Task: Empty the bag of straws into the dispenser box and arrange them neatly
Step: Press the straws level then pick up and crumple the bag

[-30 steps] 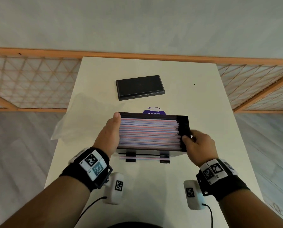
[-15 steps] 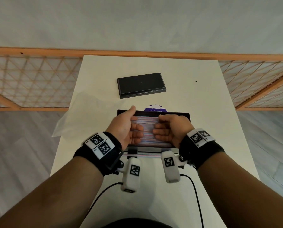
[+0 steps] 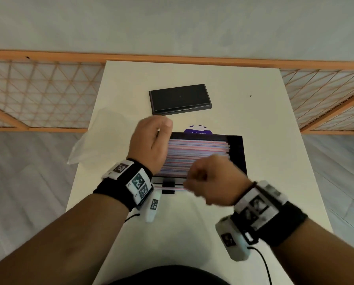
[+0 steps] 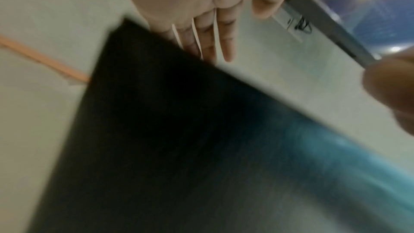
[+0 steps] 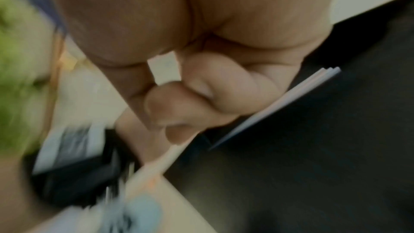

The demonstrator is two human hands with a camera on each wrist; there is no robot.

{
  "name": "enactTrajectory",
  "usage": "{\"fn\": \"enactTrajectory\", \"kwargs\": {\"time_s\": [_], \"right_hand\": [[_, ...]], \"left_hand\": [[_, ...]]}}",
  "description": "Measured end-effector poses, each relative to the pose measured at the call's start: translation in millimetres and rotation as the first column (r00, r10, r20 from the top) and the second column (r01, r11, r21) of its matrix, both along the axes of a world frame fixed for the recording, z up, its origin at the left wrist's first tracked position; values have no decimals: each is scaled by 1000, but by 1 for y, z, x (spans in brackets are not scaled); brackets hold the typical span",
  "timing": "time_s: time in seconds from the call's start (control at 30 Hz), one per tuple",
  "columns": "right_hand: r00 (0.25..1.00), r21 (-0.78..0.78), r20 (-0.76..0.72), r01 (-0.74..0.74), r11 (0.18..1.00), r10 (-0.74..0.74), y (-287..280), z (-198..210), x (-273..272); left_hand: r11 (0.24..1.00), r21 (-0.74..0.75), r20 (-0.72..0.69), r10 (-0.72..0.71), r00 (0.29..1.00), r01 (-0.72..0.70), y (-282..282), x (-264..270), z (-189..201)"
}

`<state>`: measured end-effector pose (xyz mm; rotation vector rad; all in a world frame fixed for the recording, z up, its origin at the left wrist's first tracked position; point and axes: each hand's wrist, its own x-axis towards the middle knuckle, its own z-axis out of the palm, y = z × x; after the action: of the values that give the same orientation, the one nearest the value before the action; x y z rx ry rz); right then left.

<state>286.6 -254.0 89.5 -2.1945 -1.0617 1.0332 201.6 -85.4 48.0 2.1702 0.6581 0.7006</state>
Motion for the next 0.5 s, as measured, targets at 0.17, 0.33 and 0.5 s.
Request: {"fn": "enactTrajectory", "kwargs": {"time_s": [0.17, 0.33, 0.5], "right_hand": [[798, -396, 408, -283, 874, 444, 3, -55, -38], [685, -508, 455, -325, 798, 569, 1, -89, -41], [785, -535, 371, -257, 805, 497, 3, -98, -31]], "left_hand": [[996, -79, -110, -57, 992, 49, -4, -3, -26], [982, -189, -36, -30, 999, 23, -2, -6, -28], [636, -771, 176, 221, 959, -5, 20, -9, -18]]}}
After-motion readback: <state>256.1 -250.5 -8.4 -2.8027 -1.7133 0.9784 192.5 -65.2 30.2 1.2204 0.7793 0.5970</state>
